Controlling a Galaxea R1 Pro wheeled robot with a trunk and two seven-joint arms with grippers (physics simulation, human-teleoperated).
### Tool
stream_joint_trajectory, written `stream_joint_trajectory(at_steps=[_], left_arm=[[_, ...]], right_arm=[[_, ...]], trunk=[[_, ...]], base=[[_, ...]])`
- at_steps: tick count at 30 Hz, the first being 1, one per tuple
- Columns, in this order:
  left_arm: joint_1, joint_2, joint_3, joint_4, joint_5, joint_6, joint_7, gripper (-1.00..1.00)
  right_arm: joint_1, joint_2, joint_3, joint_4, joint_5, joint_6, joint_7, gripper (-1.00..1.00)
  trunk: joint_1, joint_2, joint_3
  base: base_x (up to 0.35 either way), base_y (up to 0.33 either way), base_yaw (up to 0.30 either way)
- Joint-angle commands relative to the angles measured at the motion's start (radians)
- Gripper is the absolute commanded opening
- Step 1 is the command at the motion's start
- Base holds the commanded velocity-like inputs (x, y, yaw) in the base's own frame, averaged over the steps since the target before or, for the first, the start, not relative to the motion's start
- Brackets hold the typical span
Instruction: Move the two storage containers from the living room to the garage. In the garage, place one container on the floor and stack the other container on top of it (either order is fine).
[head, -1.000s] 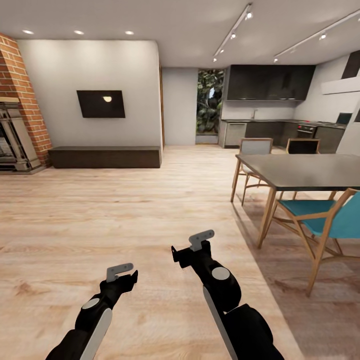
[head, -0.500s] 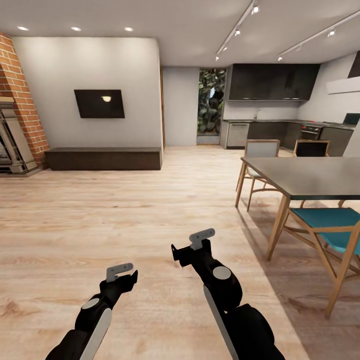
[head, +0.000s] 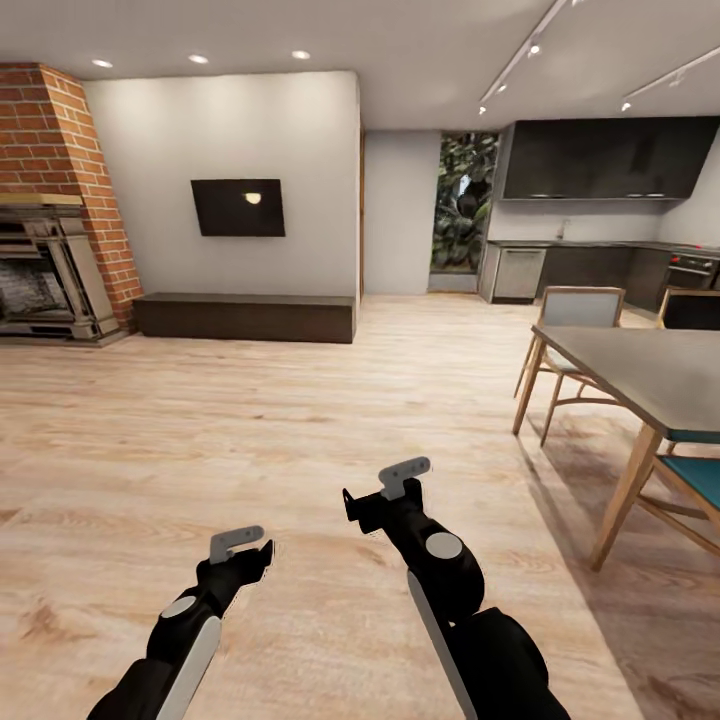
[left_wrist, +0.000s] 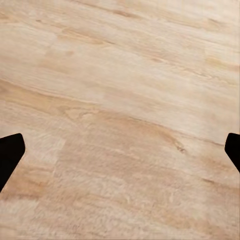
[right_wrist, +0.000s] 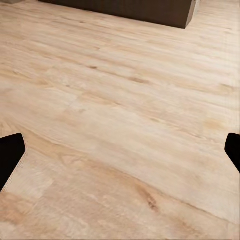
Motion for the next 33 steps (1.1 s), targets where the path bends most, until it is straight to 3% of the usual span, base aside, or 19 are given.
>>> stream_joint_trajectory(at_steps=[1, 33], left_arm=[[0.000, 0.001, 0.000, 0.000, 0.000, 0.000, 0.000, 1.00], [0.000, 0.003, 0.000, 0.002, 0.002, 0.004, -0.001, 1.00]], right_arm=[[0.000, 0.000, 0.000, 0.000, 0.000, 0.000, 0.000, 1.00], [0.000, 0.000, 0.000, 0.000, 0.000, 0.001, 0.000, 1.00]], trunk=[[0.000, 0.000, 0.000], [0.000, 0.000, 0.000]], base=[[0.338, 0.000, 0.288], [0.338, 0.000, 0.264]])
